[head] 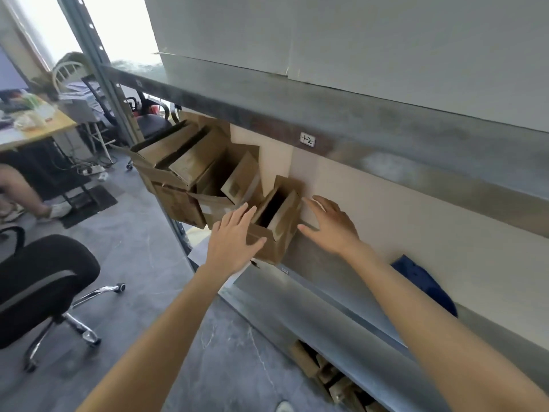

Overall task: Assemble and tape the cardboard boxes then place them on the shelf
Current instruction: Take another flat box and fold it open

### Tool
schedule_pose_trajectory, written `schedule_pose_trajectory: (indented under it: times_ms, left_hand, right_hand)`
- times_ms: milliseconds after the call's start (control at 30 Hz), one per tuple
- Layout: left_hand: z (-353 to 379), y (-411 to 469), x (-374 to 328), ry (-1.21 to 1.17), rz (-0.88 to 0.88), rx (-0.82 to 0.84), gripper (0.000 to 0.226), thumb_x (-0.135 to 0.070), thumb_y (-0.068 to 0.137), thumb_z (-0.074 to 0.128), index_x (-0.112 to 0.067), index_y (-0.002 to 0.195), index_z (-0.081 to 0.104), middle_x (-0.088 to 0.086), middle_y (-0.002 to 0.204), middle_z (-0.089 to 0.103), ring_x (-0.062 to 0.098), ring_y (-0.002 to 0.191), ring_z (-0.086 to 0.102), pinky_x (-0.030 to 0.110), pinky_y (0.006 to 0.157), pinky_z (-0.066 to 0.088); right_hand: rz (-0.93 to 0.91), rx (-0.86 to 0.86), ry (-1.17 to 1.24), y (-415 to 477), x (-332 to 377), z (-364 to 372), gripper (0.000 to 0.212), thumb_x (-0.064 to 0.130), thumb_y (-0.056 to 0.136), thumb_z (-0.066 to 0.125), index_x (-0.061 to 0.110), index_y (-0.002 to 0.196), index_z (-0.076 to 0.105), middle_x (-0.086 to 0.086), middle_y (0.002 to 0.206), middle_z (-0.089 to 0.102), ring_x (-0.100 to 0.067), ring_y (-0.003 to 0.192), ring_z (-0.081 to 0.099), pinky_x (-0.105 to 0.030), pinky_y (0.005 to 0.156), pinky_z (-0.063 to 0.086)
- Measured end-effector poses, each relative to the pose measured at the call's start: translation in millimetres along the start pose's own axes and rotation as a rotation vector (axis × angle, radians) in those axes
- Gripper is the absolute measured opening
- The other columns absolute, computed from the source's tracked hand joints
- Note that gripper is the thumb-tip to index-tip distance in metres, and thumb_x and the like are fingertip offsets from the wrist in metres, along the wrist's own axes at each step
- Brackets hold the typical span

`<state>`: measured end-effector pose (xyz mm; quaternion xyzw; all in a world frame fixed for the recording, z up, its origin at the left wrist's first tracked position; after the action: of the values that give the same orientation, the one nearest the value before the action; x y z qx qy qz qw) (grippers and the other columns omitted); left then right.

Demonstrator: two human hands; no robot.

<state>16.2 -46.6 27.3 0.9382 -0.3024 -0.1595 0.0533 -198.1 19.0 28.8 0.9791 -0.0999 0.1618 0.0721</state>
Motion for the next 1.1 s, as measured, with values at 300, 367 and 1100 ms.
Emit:
schedule_pose_trajectory:
  times_ms: [300, 367, 1100]
  left_hand:
    - [25.2, 37.7, 26.1, -0.142, 0.132, 0.071, 0.069, -0.049, 0.091, 0.062, -0.029, 0.151, 0.035, -0.01, 0.16, 0.028, 0.017, 0.143, 0.03, 0.039, 0.112, 0.031]
    - [29.2, 43.9, 28.0, -0.198, 0.167, 0.085, 0.066, -0.047, 0.091, 0.063, -0.029, 0.149, 0.037, -0.012, 0.158, 0.03, 0.015, 0.143, 0.031, 0.038, 0.111, 0.034]
    - [63.0, 100.0, 13.6, -0.689, 0.507, 0.344, 0.074, -0.02, 0.08, 0.077, -0.026, 0.144, 0.039, -0.01, 0.142, 0.04, -0.002, 0.124, 0.042, -0.001, 0.099, 0.026]
  right_hand:
    - [-0.117, 0.061, 0.043, 67.1, 20.4, 34.5, 0.065, 0.033, 0.092, 0.064, 0.028, 0.15, 0.035, 0.001, 0.158, 0.026, -0.022, 0.144, 0.025, -0.044, 0.111, 0.036]
    - [-0.133, 0.082, 0.037, 76.3, 21.4, 39.4, 0.064, 0.034, 0.093, 0.063, 0.029, 0.15, 0.035, 0.003, 0.159, 0.025, -0.02, 0.147, 0.02, -0.045, 0.114, 0.032]
    - [0.346, -0.066, -0.057, 0.7, -3.9, 20.3, 0.032, 0.056, 0.09, 0.056, 0.028, 0.105, 0.053, 0.014, 0.107, 0.05, -0.012, 0.106, 0.046, -0.029, 0.088, 0.025]
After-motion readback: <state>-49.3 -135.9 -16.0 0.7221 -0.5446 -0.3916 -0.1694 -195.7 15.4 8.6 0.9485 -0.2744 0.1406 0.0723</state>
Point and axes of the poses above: each hand's wrist, its own y-axis towards the middle knuckle, its own z-axis out of the palm, x = y × z, the point moved 7 cm from there along y, towards the middle knuckle
